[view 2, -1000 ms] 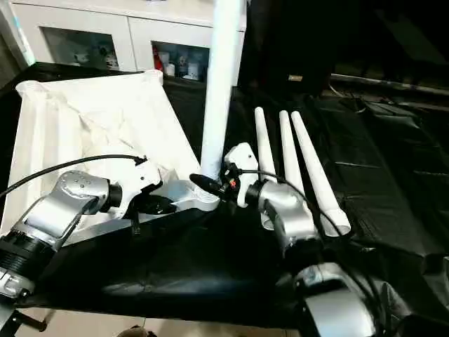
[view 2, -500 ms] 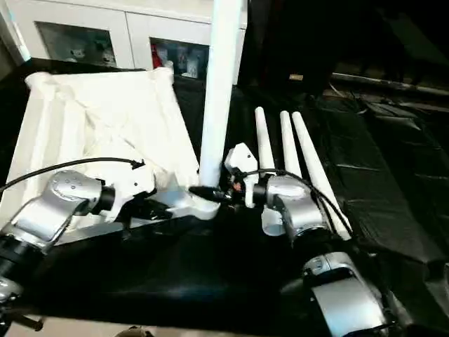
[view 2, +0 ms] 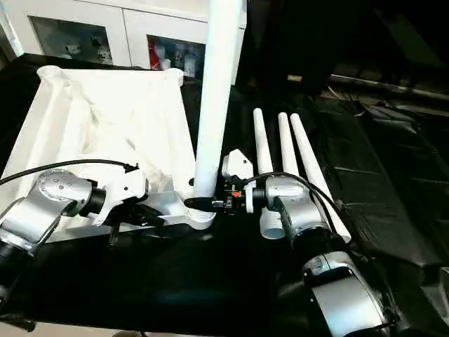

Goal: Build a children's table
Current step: Insert table leg to table base

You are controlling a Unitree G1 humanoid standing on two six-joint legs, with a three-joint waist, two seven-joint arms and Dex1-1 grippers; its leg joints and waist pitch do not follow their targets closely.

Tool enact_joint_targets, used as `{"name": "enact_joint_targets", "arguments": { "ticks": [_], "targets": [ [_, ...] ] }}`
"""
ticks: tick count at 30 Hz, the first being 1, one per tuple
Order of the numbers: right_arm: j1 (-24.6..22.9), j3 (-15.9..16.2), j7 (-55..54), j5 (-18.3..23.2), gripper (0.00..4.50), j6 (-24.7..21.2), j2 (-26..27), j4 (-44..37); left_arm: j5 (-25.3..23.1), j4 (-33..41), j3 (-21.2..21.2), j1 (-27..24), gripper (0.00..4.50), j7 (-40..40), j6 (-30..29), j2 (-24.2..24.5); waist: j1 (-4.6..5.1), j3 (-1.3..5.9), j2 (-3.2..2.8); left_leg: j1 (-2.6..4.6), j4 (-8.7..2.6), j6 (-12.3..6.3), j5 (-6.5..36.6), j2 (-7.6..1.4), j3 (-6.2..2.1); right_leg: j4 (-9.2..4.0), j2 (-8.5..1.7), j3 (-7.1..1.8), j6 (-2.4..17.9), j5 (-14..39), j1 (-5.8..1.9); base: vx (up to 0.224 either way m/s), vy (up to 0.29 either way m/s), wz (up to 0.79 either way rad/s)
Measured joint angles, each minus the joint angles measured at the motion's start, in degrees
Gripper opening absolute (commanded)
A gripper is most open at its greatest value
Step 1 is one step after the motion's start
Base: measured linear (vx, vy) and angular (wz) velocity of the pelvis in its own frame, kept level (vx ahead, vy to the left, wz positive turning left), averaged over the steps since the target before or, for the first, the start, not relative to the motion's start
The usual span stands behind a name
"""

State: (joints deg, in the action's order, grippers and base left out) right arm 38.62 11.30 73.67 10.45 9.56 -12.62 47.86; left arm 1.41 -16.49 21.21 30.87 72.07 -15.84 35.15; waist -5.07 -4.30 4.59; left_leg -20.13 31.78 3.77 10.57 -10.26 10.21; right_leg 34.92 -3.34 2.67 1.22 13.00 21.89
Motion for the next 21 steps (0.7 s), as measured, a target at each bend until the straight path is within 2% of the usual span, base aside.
{"name": "enact_joint_targets", "arguments": {
  "ticks": [13, 18, 21],
  "targets": [
    [-0.1, -1.0, -3.2, 0.2, 1.92, 0.5, 2.1, 1.0, 0.0, 0.6, -1.2, -0.7, 0.00, -0.3, -1.3, 0.7, 0.45, -0.03, 0.02, 0.15, -0.16, 0.05, 0.0, -0.01, 0.01, 0.04, 0.01, 0.00, 0.1, 0.0, 0.00, 0.000, 0.000, 0.00],
    [0.1, -2.2, -12.9, 0.3, 1.92, -0.2, 5.1, 2.3, -0.8, 0.0, -2.5, -0.6, 0.00, -4.3, -3.5, 0.0, 1.89, -0.06, -0.03, 0.19, -0.15, 0.17, -0.1, -0.01, -0.01, 0.02, 0.01, -0.02, 0.0, 0.0, 0.04, 0.000, 0.000, 0.00],
    [0.9, -3.7, -23.9, 0.2, 1.92, -0.8, 8.7, 3.6, -1.3, 0.4, -3.8, -0.5, 0.00, -8.6, -7.7, -1.2, 2.77, -0.13, -0.15, 0.16, -0.14, 0.22, -0.1, 0.00, -0.10, -0.02, 0.00, -0.01, 0.0, 0.0, 0.10, 0.000, 0.000, 0.00]
  ]
}}
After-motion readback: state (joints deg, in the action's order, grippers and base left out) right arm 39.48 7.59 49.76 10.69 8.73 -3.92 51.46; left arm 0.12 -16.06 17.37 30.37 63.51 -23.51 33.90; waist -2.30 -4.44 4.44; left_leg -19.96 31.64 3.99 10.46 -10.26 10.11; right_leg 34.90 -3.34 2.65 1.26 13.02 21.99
